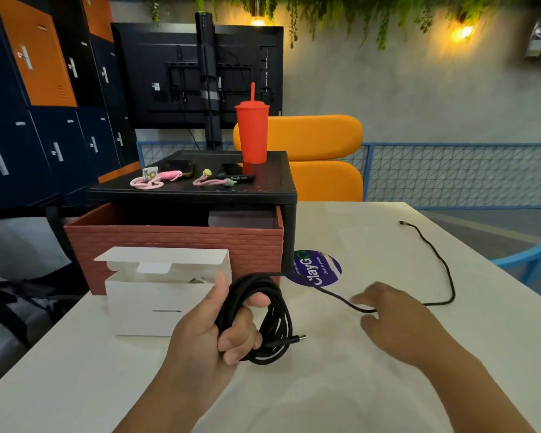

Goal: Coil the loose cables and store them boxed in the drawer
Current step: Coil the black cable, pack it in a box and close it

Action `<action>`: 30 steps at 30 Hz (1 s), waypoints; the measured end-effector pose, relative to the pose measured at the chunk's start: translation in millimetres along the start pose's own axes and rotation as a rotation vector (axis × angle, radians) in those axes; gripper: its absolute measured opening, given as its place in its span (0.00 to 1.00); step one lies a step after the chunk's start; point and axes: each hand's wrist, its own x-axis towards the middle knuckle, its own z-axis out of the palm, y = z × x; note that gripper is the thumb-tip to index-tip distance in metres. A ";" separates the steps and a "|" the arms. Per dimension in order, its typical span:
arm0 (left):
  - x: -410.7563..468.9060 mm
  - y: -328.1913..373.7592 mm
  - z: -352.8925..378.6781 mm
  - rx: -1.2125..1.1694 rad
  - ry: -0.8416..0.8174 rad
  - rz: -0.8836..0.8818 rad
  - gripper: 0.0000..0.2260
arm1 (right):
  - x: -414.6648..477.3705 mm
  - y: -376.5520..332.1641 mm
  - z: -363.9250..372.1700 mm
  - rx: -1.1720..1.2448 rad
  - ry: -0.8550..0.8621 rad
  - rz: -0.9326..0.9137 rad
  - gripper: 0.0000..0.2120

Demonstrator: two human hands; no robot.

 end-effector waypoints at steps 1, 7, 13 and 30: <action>-0.6 -0.3 1.1 0.021 -0.004 -0.005 0.24 | -2.7 -10.1 0.2 0.001 0.046 -0.100 0.22; -3.6 -2.3 9.3 0.078 -0.012 -0.023 0.22 | -16.6 -71.7 23.0 0.367 0.305 -0.482 0.18; -2.1 -4.2 6.7 -0.115 -0.013 -0.021 0.22 | -15.4 -69.6 37.4 0.589 0.206 -0.416 0.11; 1.4 -7.8 -3.4 -0.120 -0.073 0.228 0.24 | -37.9 -87.4 19.7 0.067 -0.341 -0.460 0.15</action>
